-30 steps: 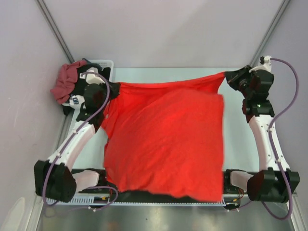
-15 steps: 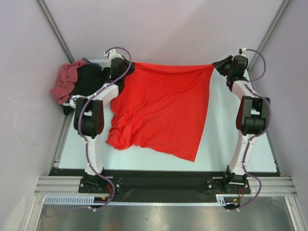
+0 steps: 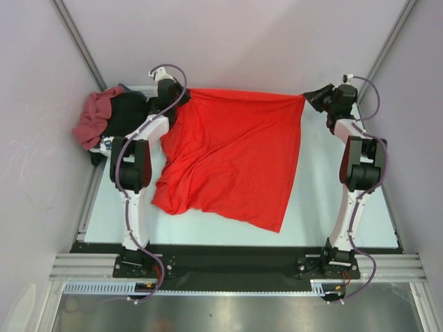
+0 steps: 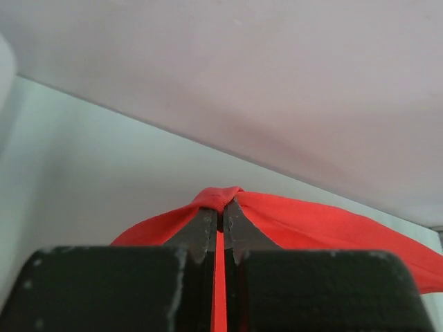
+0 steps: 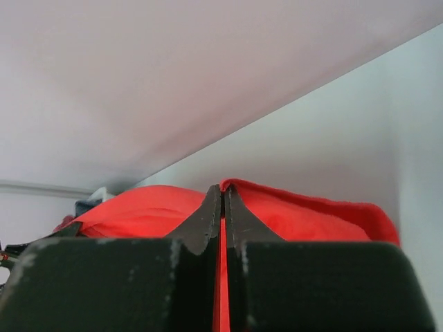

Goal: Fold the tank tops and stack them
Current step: Flatten the tank top out

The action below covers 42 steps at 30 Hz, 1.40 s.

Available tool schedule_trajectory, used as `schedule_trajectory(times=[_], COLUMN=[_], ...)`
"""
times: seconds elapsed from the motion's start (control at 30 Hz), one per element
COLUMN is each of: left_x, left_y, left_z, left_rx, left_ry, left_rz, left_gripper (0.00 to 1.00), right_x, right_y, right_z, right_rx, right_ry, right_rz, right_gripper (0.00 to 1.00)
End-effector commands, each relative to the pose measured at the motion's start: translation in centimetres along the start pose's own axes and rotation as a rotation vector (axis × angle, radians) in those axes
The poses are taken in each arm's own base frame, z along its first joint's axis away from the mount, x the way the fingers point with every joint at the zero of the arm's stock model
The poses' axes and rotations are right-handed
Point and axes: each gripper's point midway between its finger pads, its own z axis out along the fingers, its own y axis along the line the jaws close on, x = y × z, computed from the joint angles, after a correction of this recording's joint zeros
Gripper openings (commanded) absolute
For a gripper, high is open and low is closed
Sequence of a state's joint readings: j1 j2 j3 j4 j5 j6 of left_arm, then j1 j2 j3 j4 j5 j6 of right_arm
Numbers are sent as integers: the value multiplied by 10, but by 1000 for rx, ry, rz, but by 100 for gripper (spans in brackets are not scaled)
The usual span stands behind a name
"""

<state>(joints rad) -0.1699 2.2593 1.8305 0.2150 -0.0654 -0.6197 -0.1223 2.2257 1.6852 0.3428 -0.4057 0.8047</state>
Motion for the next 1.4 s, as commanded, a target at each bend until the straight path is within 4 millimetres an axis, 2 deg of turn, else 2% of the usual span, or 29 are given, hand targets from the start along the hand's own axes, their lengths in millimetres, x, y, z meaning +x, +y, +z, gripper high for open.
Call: schedule_trajectory(times=[0.0,0.03,0.07,0.1,0.13,0.17,0.2,0.23,0.3,0.33,0.4,0.43,0.5,0.53,0.57,0.63,0.67,0.7,0.77,0.9,0.93,0.97,1.07,1.1,1.17,1.2,1.27,1.3,1.37], left_x=[-123,-135,-144,-148,-159,-167,-170,-190,-202,-224,-234,-251,-260,-272,-272,-285,-282,-287,-287,-296,-298,-298,-303,-303,-298,-290,-283,-273,-265], left_y=[-82,-89,-97,-106,-112,-114,-123,-131,-140,-149,-154,-158,-161,-162,-160,-170,-172,-175,-174,-175,-176,-176,-178,-178,-175,-174,-175,-173,-172], left_z=[-90,-127,-148,-170,-211,-232,-254,-296,-335,-377,-415,-456,-496,-537,-549,-605,-615,-643,-660,-709,-714,-717,-724,-720,-700,-679,-660,-639,-618], left_rx=[200,221,243,264,287,279,287,310,331,376,405,448,499,545,550,645,664,714,730,785,790,791,788,780,745,726,720,699,685], left_ry=[-259,-285,-316,-333,-374,-420,-444,-506,-548,-613,-643,-703,-741,-799,-791,-836,-817,-844,-842,-889,-895,-890,-892,-885,-849,-808,-777,-740,-711], left_rz=[-11,-19,-29,-31,-29,-11,-1,0,21,12,24,14,11,-3,2,18,32,41,42,52,52,56,60,55,44,43,30,34,29], left_gripper=[0,0,0,0,0,0,0,0,0,0,0,0,0,0,0,0,0,0,0,0,0,0,0,1,0,0,0,0,0], right_x=[-61,-65,-64,-75,-80,-85,-92,-97,-102,-108,-110,-110,-106,-105,-100,-97,-90,-87,-74,-63,-61,-61,-64,-68,-76,-79,-80,-79,-80], right_y=[126,142,150,179,193,208,232,243,274,300,321,346,364,375,391,414,424,434,456,485,491,500,505,503,493,485,477,463,451], right_z=[-67,-81,-93,-118,-131,-144,-168,-180,-211,-241,-274,-312,-347,-366,-400,-438,-465,-482,-530,-603,-616,-639,-668,-666,-645,-625,-594,-562,-531], right_rx=[-251,-271,-283,-311,-326,-348,-371,-388,-450,-496,-532,-572,-590,-604,-626,-652,-653,-669,-704,-719,-732,-745,-756,-739,-696,-670,-654,-616,-596], right_ry=[-134,-145,-139,-164,-174,-179,-191,-197,-194,-225,-242,-290,-322,-345,-381,-427,-455,-483,-540,-684,-703,-750,-790,-786,-739,-699,-638,-577,-537], right_rz=[-133,-150,-161,-198,-214,-235,-252,-266,-292,-323,-348,-395,-430,-449,-479,-528,-565,-591,-641,-746,-753,-759,-743,-732,-700,-682,-667,-646,-632], right_gripper=[0,0,0,0,0,0,0,0,0,0,0,0,0,0,0,0,0,0,0,0,0,0,0,0,0,0,0,0,0])
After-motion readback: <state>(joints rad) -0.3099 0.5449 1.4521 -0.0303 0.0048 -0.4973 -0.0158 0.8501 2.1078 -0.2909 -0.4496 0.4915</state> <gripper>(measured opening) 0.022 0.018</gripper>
